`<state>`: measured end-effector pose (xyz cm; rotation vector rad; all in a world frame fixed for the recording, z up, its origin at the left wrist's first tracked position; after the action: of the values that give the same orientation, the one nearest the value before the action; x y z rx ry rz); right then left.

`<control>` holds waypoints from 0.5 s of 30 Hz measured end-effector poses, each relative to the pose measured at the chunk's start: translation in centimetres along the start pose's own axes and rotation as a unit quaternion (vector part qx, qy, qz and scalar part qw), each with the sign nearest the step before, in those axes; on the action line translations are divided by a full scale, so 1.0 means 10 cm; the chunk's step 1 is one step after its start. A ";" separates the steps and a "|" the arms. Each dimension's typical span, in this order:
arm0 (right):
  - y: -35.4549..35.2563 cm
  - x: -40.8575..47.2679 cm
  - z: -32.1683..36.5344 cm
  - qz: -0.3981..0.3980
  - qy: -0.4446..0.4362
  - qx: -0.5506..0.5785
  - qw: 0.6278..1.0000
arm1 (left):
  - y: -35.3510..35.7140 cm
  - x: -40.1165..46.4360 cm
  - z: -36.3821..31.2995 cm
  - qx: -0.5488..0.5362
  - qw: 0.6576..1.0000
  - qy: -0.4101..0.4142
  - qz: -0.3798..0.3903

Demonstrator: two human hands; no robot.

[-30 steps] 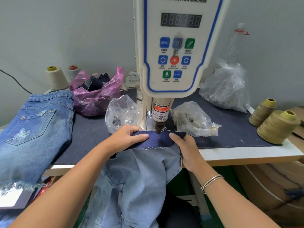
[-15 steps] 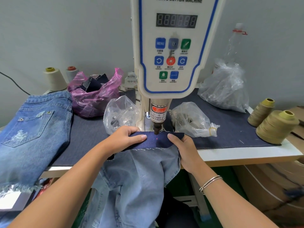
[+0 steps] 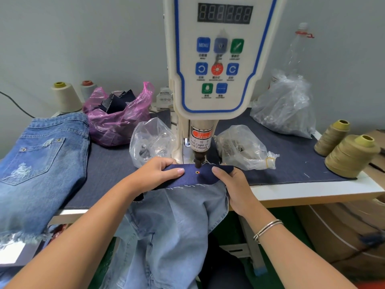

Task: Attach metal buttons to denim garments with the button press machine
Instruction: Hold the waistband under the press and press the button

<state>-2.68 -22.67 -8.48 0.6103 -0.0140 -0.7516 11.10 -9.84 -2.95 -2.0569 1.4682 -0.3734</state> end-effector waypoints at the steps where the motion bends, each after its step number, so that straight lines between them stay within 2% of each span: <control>1: 0.01 0.00 0.00 0.002 0.000 0.002 1.000 | 0.00 -0.01 -0.01 -0.005 1.000 0.000 0.000; 8: 0.02 -0.03 0.05 -0.025 -0.011 -0.028 0.999 | -0.02 0.01 -0.01 0.029 1.000 0.010 -0.001; 15: 0.08 -0.08 0.06 0.021 -0.006 -0.014 1.000 | 0.02 -0.03 -0.04 0.011 1.000 0.011 0.016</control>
<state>-2.82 -22.01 -7.40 0.5766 -0.0278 -0.7146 10.62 -9.70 -2.66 -2.0159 1.5030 -0.3988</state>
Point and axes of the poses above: each hand's wrist, its own x-axis towards the middle knuckle, its own y-axis out of the palm, z = x × y, the point moved 8 cm from there along x, towards the middle knuckle, and after that the axes turned 13 degrees about x, right-handed, at the moved point
